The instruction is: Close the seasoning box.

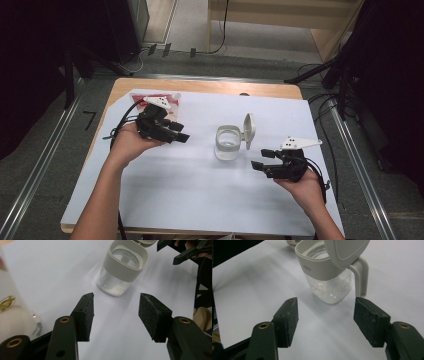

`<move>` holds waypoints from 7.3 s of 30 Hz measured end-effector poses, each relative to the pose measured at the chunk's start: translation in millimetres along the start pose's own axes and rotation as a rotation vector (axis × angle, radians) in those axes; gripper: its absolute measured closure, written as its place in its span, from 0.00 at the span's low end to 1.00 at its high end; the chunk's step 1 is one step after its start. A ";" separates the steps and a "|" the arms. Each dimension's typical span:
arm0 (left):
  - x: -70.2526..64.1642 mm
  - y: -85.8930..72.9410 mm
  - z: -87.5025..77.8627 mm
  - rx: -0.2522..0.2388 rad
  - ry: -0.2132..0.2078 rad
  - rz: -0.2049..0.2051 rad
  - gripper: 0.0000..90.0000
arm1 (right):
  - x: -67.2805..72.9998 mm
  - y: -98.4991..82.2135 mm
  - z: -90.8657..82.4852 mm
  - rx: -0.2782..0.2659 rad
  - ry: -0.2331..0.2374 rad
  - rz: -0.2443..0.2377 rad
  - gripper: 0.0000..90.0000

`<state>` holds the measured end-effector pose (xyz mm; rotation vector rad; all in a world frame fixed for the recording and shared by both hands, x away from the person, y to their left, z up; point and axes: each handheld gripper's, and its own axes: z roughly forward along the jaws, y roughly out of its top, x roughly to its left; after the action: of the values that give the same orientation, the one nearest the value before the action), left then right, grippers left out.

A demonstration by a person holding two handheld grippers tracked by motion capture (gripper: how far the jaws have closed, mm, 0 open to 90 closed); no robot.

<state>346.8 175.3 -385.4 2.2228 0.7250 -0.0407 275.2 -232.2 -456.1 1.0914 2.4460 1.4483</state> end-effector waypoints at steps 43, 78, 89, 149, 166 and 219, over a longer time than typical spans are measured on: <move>57.8 -59.1 -91.0 -0.088 0.230 -0.203 0.52 | -2.8 0.5 7.9 0.025 -0.001 0.016 0.43; 78.6 -25.4 -53.6 -0.107 0.208 -0.130 0.83 | 7.6 -7.1 7.9 0.029 -0.002 -0.011 0.46; 74.3 -22.3 -51.7 -0.090 0.157 -0.184 0.99 | 14.7 -2.4 10.7 0.015 0.033 -0.037 0.50; -19.0 31.1 -80.2 -0.120 0.009 -0.062 1.00 | 109.4 47.6 131.0 0.062 0.128 -0.140 0.56; -31.9 40.5 -66.2 -0.062 -0.051 -0.057 1.00 | 93.8 39.8 177.3 0.036 0.056 -0.084 0.58; -34.7 44.9 -11.8 0.043 -0.126 -0.118 1.00 | 133.2 34.2 160.4 -0.038 0.127 -0.089 0.67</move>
<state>338.5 142.8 -338.2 2.1933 0.7908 -0.2547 261.8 -22.8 -481.1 0.8970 2.5045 1.5747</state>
